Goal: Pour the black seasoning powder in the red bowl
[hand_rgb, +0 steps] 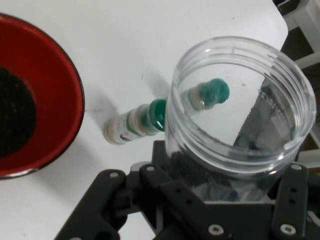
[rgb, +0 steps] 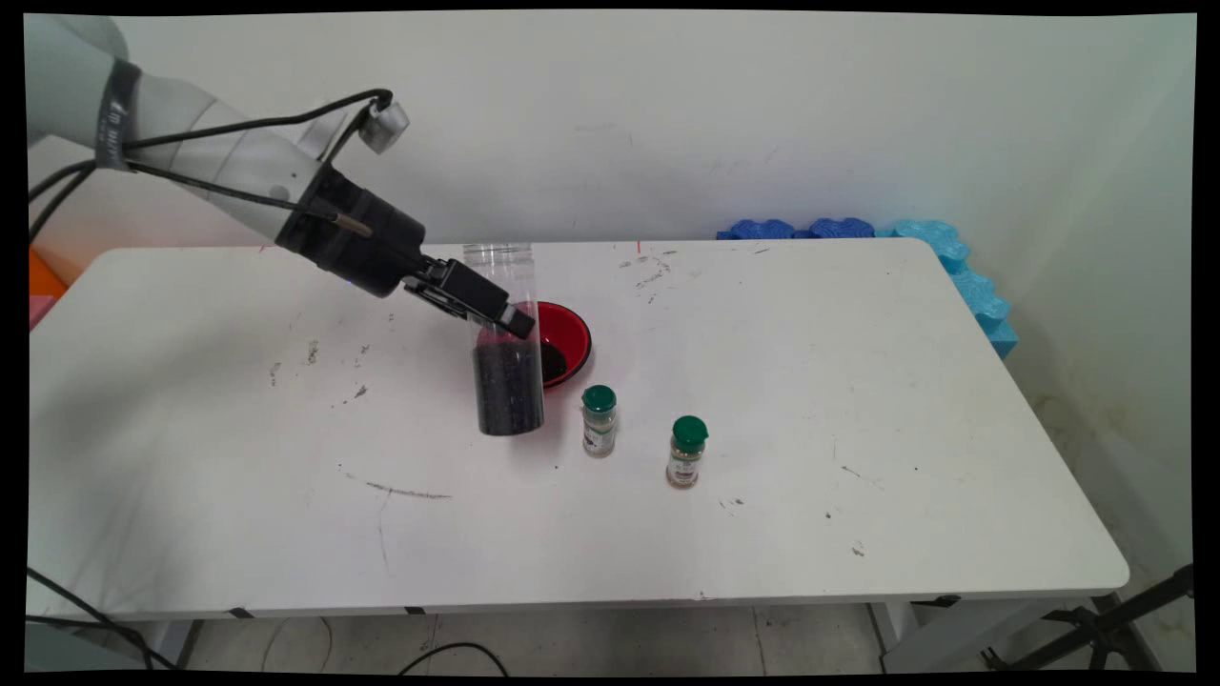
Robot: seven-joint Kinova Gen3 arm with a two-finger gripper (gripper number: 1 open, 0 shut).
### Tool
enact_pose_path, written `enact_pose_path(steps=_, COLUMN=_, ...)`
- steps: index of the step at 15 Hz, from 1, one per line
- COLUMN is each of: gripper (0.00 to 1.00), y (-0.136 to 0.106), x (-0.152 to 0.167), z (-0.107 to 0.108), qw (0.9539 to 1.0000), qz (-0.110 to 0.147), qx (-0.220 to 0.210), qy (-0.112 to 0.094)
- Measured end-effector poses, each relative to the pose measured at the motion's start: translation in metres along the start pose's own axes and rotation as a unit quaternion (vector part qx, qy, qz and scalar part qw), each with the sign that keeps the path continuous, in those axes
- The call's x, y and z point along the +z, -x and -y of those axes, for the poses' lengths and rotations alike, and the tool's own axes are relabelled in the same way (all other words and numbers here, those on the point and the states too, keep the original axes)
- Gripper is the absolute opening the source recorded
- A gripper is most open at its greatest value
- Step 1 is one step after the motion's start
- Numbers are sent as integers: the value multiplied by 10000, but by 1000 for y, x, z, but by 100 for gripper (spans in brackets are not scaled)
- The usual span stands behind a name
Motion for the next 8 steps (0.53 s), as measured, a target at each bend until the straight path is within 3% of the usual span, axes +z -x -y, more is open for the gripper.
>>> enact_pose_path(steps=8, gripper=0, y=-6, x=10, z=15, qw=9947, qz=53, qx=-1023, qy=129)
